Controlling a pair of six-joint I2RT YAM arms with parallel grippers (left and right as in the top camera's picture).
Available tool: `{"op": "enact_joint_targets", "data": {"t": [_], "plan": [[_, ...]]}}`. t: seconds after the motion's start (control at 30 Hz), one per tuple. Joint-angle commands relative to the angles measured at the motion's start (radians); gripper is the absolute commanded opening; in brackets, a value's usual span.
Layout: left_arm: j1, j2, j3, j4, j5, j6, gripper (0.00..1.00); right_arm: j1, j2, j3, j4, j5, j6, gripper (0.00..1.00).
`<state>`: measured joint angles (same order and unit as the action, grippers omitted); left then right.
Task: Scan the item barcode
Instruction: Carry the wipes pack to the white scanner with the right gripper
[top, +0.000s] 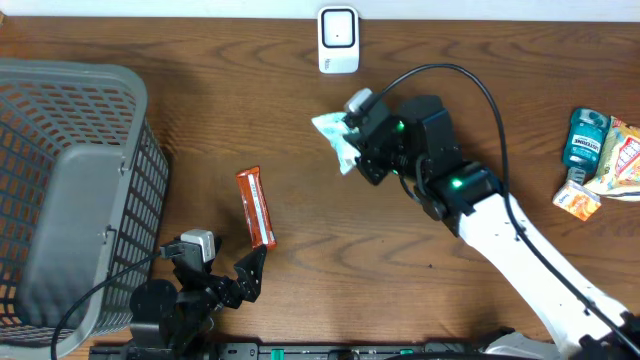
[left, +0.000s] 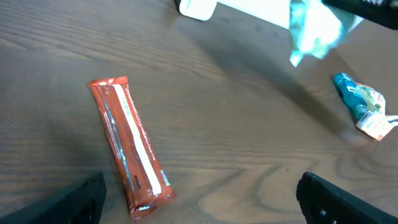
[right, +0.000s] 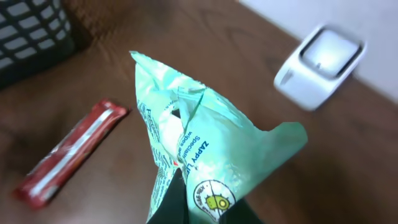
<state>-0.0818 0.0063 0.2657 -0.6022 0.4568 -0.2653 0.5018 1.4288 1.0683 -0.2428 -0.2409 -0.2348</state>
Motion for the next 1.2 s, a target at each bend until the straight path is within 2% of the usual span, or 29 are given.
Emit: {"op": "enact_joint_targets", "data": {"t": [0.0,0.1,0.2,0.47,0.53,0.77,0.9,1.17], "plan": [[0.003,-0.002,0.003,-0.001,-0.005,-0.001,0.98,0.004,0.056,0.002,0.119,0.004,-0.153,0.01],[0.003,-0.002,0.003,-0.001,-0.005,-0.001,0.98,0.003,0.127,0.002,0.258,0.026,-0.193,0.01],[0.003,-0.002,0.003,-0.001,-0.005,-0.001,0.98,0.003,0.221,0.002,0.439,0.132,-0.201,0.01],[0.003,-0.002,0.003,-0.001,-0.005,-0.001,0.98,-0.008,0.518,0.033,1.138,0.36,-0.348,0.01],[0.003,-0.002,0.003,-0.001,-0.005,-0.001,0.98,-0.019,0.592,0.082,1.221,0.37,-0.351,0.01],[0.003,-0.002,0.003,-0.001,-0.005,-0.001,0.98,-0.058,0.827,0.404,1.147,0.425,-0.35,0.01],[0.003,-0.002,0.003,-0.001,-0.005,-0.001,0.98,-0.065,0.921,0.571,1.041,0.428,-0.368,0.01],[0.003,-0.002,0.003,-0.001,-0.005,-0.001,0.98,-0.063,1.009,0.679,1.007,0.449,-0.403,0.01]]}}
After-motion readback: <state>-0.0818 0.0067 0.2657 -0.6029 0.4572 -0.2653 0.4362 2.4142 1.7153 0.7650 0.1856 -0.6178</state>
